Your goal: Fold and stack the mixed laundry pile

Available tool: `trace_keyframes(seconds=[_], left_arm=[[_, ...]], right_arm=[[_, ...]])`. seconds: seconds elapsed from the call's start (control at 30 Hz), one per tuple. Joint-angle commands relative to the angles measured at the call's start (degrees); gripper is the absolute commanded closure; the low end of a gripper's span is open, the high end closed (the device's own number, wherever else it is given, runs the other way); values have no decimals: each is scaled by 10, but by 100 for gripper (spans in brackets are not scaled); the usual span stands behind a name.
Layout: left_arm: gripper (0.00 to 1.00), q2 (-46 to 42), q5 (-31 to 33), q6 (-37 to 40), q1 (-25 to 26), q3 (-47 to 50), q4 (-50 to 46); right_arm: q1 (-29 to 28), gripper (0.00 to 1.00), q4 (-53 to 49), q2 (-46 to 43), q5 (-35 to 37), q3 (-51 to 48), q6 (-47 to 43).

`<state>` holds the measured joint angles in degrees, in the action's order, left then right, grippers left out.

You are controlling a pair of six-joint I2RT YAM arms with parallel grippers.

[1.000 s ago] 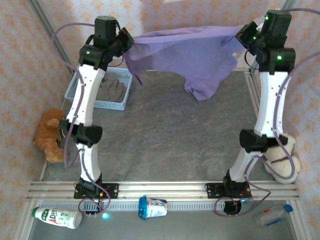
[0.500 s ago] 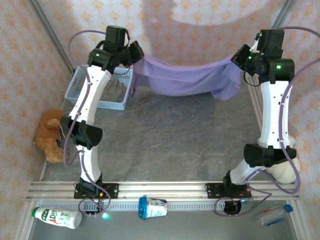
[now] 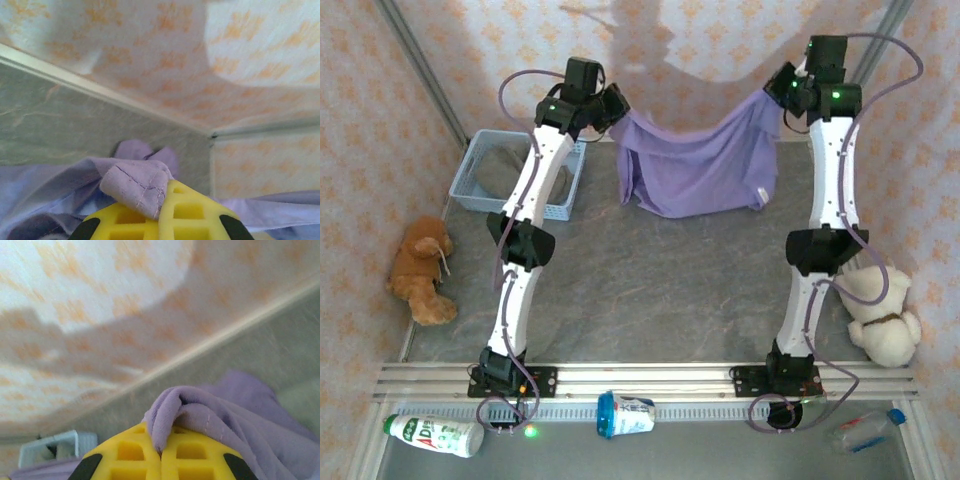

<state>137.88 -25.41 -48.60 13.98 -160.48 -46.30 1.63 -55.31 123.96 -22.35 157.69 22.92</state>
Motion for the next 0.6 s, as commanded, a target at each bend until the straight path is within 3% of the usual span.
trace_keyframes(seconds=[0.0,0.13,0.3,0.4,0.57], left_arm=[[100,-61,-32,-103,-23,-44,186],[100,-134,1,-58,-25,-38,214],[100,-223,-18,15,-26,70,159],[100,-295,-31,40,-22,256,148],[100,-452,-1,10,10,691,243]], right_arm=[[5,100,173,-95,3,38,12],[4,100,280,-197,23,-44,-21],[5,100,235,-291,7,-139,-92],[5,100,201,-367,-30,-296,-112],[5,100,195,-555,-2,-691,-69]])
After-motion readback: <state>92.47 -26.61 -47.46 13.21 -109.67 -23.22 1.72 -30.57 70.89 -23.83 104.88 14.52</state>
